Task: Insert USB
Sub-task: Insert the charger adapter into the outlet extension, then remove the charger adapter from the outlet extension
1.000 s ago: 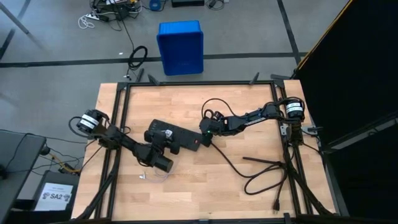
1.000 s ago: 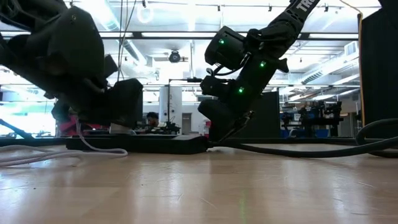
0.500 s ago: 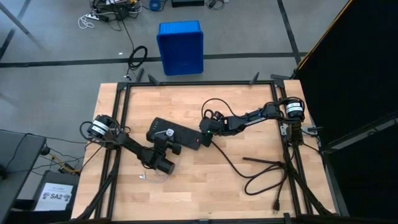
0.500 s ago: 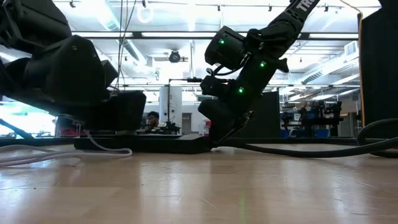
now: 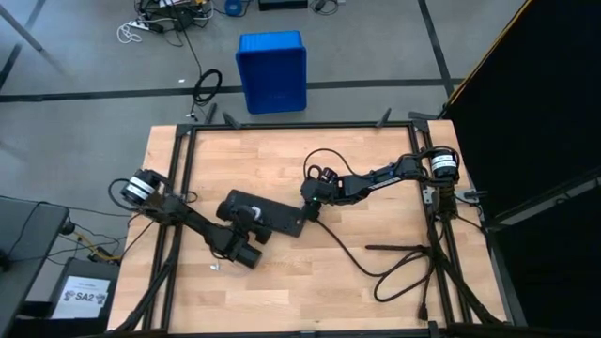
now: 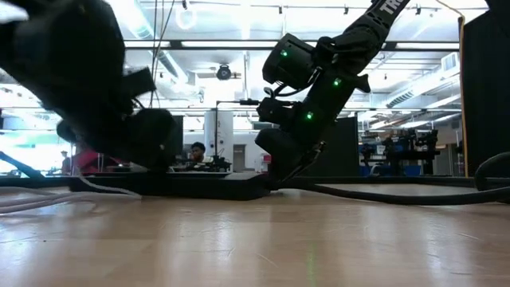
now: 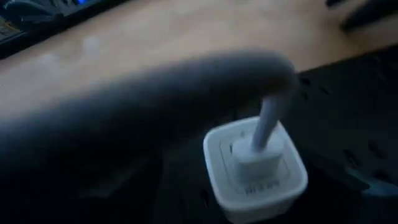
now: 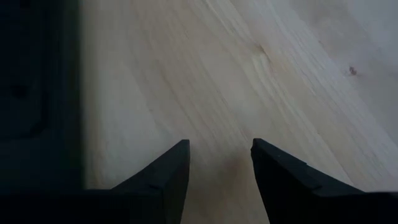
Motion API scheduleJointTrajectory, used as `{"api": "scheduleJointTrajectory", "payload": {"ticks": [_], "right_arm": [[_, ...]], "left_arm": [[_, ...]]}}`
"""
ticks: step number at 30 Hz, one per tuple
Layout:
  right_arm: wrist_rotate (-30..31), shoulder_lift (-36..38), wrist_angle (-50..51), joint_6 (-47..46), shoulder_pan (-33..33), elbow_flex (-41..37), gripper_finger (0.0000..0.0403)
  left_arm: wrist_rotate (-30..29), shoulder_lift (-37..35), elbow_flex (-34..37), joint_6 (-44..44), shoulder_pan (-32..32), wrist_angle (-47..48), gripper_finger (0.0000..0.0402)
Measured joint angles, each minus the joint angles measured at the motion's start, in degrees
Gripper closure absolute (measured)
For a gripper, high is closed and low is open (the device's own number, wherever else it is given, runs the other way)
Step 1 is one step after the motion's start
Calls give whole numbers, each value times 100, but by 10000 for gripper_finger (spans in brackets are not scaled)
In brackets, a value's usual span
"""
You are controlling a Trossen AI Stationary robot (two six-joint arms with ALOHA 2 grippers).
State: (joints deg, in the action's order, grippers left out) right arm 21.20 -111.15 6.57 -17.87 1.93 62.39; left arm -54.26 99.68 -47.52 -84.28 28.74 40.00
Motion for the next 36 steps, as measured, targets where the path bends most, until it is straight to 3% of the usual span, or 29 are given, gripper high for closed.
{"api": "scheduleJointTrajectory", "payload": {"ticks": [10, 16, 19, 23, 28, 33, 36], "right_arm": [[26, 0, -2, 7, 7, 0, 255], [301, 2, -100, 391, -32, 0, 256], [384, 2, -296, 613, -90, 0, 258], [518, 2, -499, 855, -181, 0, 257], [650, 4, -810, 1054, -308, 0, 261], [687, 39, -1009, 1206, -360, 0, 261], [1017, 189, -1061, 1244, -385, 0, 264]], "left_arm": [[475, -343, -47, 314, 454, -135, 106], [1287, -445, -60, 1613, 895, -912, 106], [1326, -574, -59, 1960, 1194, -1127, 106], [680, -797, -60, 1970, 1579, -1096, 106], [-725, -1098, -49, 1957, 2066, -983, 117], [-1265, -1544, 282, 1723, 2363, -858, 173], [-1540, -1883, 538, 1640, 2496, -830, 217]]}}
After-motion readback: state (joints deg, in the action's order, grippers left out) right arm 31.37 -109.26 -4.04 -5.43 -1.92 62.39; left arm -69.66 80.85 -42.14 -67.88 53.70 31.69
